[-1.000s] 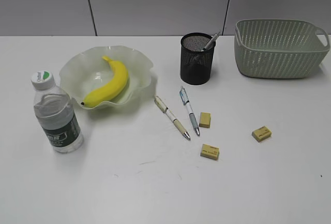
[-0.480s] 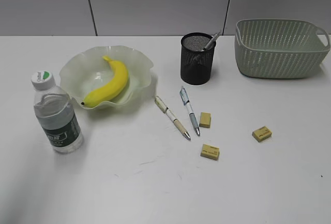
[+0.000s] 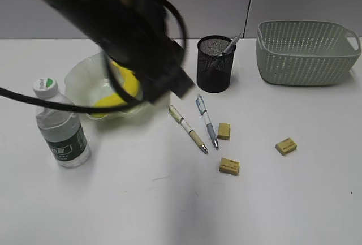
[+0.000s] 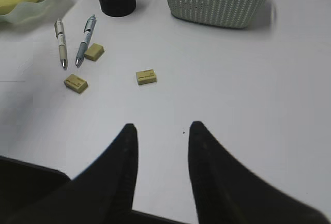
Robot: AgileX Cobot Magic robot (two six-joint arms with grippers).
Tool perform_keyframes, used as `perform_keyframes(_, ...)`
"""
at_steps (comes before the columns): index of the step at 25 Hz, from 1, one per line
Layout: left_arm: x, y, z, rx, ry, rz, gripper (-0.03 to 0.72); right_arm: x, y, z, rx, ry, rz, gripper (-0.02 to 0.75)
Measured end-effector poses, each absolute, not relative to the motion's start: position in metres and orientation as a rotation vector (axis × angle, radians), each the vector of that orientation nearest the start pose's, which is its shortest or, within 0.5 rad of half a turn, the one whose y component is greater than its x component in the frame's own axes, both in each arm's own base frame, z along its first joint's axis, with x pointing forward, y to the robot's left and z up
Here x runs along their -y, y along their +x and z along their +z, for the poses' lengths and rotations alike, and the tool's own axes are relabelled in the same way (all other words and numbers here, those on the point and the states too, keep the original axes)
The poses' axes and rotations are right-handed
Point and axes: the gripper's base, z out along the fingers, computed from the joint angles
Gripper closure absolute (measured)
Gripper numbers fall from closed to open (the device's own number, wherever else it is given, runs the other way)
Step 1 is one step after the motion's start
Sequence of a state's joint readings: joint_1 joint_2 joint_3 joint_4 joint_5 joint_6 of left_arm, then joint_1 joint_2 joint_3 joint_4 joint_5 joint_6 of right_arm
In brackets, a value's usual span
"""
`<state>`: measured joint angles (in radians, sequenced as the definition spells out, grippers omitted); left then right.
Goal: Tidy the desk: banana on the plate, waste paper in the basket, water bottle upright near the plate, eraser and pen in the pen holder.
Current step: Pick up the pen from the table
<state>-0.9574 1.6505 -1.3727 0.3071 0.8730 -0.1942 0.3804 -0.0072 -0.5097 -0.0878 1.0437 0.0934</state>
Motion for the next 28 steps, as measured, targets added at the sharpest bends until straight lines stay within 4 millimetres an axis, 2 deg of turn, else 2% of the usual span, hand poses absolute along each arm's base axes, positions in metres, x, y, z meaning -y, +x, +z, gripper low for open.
perform_keyframes(2,0.306,0.23,0.277,-2.374,1.057,-0.034,0.34,0.009,-0.004,0.282,-1.993,-0.284,0.198,0.467)
perform_keyframes(5,0.323,0.249,0.262,-2.428,0.901,-0.126,0.291,0.009,-0.004,0.282,-1.993,-0.284,0.198,0.47)
perform_keyframes(8,0.326,0.272,0.255,-2.482,0.649,-0.303,0.281,0.009,-0.004,0.282,-1.993,-0.284,0.198,0.47)
perform_keyframes(10,0.321,0.289,0.247,-2.515,0.476,-0.383,0.279,0.009,-0.004,0.282,-1.993,-0.284,0.198,0.47)
perform_keyframes(14,0.309,0.317,0.224,-2.577,0.196,-0.432,0.277,0.009,-0.004,0.282,-1.993,-0.284,0.198,0.47)
perform_keyframes(17,0.309,0.324,0.2,-2.639,0.06,-0.419,0.277,0.009,-0.004,0.282,-1.993,-0.284,0.198,0.47)
perform_keyframes(23,0.319,0.321,0.152,-2.751,-0.099,-0.375,0.307,0.009,-0.004,0.282,-1.993,-0.284,0.198,0.47)
perform_keyframes(28,0.318,0.322,0.129,-2.777,-0.196,-0.306,0.314,0.009,-0.004,0.282,-1.993,-0.284,0.198,0.47)
